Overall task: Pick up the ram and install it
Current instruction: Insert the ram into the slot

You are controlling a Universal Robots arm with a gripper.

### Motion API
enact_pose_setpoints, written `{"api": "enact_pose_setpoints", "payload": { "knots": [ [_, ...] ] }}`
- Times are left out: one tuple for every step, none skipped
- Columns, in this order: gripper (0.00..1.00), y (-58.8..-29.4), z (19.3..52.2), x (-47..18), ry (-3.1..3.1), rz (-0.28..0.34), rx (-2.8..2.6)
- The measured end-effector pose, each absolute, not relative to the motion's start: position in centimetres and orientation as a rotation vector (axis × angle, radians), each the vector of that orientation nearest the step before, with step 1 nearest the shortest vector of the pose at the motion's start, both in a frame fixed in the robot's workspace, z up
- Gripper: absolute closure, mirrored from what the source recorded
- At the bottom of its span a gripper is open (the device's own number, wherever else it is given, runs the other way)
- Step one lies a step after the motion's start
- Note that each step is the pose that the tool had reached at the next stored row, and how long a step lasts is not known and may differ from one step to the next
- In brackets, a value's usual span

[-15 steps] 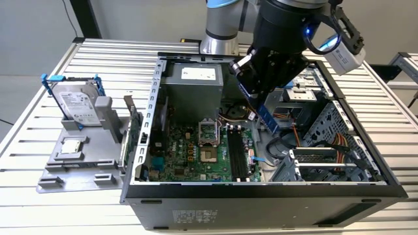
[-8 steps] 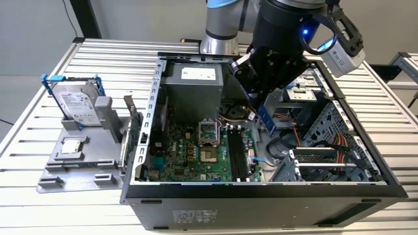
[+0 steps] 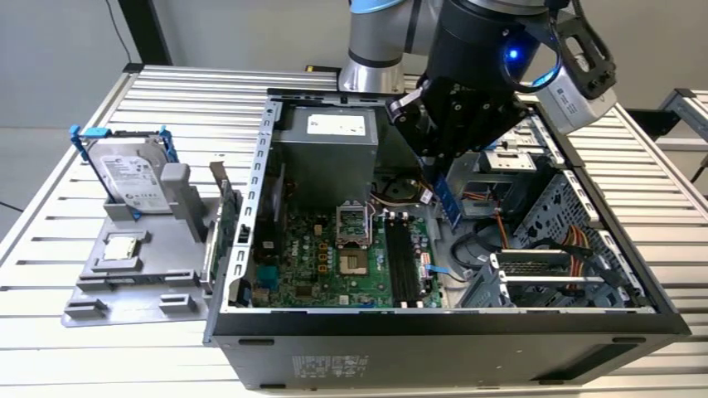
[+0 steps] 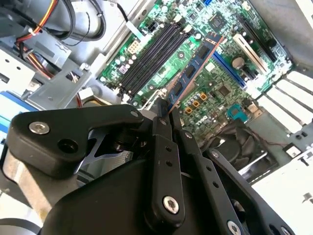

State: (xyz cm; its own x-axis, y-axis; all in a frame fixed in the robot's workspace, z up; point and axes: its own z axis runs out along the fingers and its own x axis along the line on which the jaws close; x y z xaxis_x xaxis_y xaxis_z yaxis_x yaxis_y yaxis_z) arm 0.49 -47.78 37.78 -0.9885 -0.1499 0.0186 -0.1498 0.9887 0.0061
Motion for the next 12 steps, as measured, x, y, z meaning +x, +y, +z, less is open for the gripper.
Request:
{"api": "enact_pose_setpoints", "payload": {
  "knots": [
    [1.00, -47.78, 37.78, 0.49, -3.115, -0.008, 0.219],
    [1.00, -47.78, 37.78, 0.50, -3.116, -0.008, 0.203],
    [1.00, -47.78, 37.77, 0.50, -3.117, -0.008, 0.187],
    [1.00, -47.78, 37.77, 0.50, -3.118, -0.008, 0.171],
    [1.00, -47.78, 37.77, 0.50, -3.119, -0.008, 0.154],
    [1.00, -47.78, 37.77, 0.50, -3.120, -0.008, 0.140],
    [1.00, -47.78, 37.77, 0.50, -3.120, -0.008, 0.124],
    [1.00, -47.78, 37.77, 0.49, -3.121, -0.009, 0.107],
    [1.00, -47.78, 37.77, 0.50, -3.121, -0.009, 0.092],
    [1.00, -47.78, 37.77, 0.49, -3.122, -0.009, 0.077],
    [1.00, -47.78, 37.77, 0.49, -3.122, -0.009, 0.061],
    [1.00, -47.78, 37.76, 0.50, -3.123, -0.009, 0.043]
  ]
}}
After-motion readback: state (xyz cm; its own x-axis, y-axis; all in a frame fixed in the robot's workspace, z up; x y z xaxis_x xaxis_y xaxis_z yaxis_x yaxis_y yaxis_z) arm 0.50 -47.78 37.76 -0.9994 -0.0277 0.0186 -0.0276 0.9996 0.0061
